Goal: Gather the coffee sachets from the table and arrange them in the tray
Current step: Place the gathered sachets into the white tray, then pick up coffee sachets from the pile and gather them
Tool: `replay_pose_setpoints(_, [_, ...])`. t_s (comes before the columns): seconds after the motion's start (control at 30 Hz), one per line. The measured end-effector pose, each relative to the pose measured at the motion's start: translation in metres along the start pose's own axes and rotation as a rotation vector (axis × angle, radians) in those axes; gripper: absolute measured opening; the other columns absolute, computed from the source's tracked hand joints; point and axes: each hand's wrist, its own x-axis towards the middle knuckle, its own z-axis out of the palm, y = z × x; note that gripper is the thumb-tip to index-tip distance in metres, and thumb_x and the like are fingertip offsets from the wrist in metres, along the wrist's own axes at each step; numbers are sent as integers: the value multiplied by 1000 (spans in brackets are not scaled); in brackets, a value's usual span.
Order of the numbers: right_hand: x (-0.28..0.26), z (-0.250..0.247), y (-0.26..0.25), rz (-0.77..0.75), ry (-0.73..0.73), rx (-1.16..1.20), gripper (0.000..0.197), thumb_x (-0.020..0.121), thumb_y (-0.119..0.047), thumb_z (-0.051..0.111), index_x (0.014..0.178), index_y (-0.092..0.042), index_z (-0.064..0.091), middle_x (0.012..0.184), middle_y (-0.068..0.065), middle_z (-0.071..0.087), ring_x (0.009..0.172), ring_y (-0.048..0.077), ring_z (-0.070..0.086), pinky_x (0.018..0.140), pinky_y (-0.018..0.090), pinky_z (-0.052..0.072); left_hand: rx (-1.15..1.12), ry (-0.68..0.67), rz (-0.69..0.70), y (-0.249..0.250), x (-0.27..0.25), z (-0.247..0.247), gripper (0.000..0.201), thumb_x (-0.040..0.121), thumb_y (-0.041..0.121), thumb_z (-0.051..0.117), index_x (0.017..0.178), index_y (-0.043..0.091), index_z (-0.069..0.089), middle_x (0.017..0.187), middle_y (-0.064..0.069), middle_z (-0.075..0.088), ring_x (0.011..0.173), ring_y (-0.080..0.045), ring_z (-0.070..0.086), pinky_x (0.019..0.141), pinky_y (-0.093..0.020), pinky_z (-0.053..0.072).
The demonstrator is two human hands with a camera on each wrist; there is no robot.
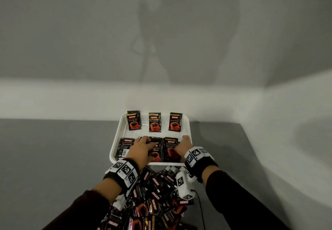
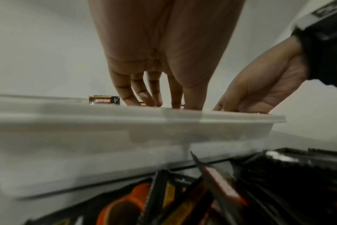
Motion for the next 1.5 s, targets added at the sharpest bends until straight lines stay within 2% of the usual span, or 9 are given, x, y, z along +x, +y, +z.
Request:
replay_pose_setpoints(0.17, [-9,-1,1,-102,-142,-153,94,82,-20,69,148,-13,3,134,11,49,121,26,51,96,31,41,-18,12,7,-9,0,11,59,84,33,62,139,31,41,140,2,33,127,-22,31,110,-33,27])
replay_pose_setpoints(0.33, [-11,11,6,-207,-56,-308,75,86,-22,62,146,-16,17,129,8,54,115,25,54,96,35,45,-41,-7,17,-13,4,12,60,83,31,64,138,31,41,141,2,33,129,-23,30,111,-32,24])
replay_pose_setpoints(0.57, [-44,-10,9,-285,16,-125,73,87,-22,63,145,-17,19,139,8,47,124,24,48,99,34,40,-188,64,79,-9,-19,-12,52,82,26,67,131,28,51,135,1,44,125,-20,39,110,-36,31])
replay_pose_setpoints(0.63, [-67,-16,23,-349,86,-56,64,88,-22,62,142,-19,28,139,5,45,125,23,47,104,37,40,-287,125,121,-11,-42,-21,44,81,20,69,124,22,59,127,0,51,116,-15,46,103,-29,36])
replay_pose_setpoints(0.77, [-120,-8,82,-373,168,11,37,85,-14,64,121,-16,53,108,0,57,97,19,59,87,31,50,-434,151,108,-26,-114,-16,33,81,10,69,110,24,66,105,9,57,87,0,55,80,-6,38])
replay_pose_setpoints(0.87, [-149,10,136,-220,80,-135,40,82,-21,70,119,-16,56,113,2,58,100,20,59,89,33,47,-406,67,52,-34,-172,6,27,84,14,66,104,32,65,95,15,54,78,6,53,67,-7,40])
replay_pose_setpoints(0.97, [-166,31,171,-152,-47,-371,61,77,-27,74,131,-13,48,131,7,48,120,23,49,102,33,39,-388,-26,76,-28,-208,32,24,82,12,67,102,25,68,98,10,55,81,2,52,78,-19,48])
replay_pose_setpoints(1.17, [-181,54,175,-127,51,-447,57,74,-16,72,127,-19,53,128,4,43,118,26,46,102,42,41,-211,-145,93,-9,-227,63,50,83,35,64,130,29,49,138,8,35,126,-11,33,108,-24,25])
replay_pose_setpoints(1.5, [-190,32,172,30,97,-243,28,77,0,65,91,-20,51,104,6,64,90,20,59,77,29,46,-224,-177,-13,4,-199,61,56,84,30,63,136,25,41,138,4,38,120,-18,48,103,-30,42])
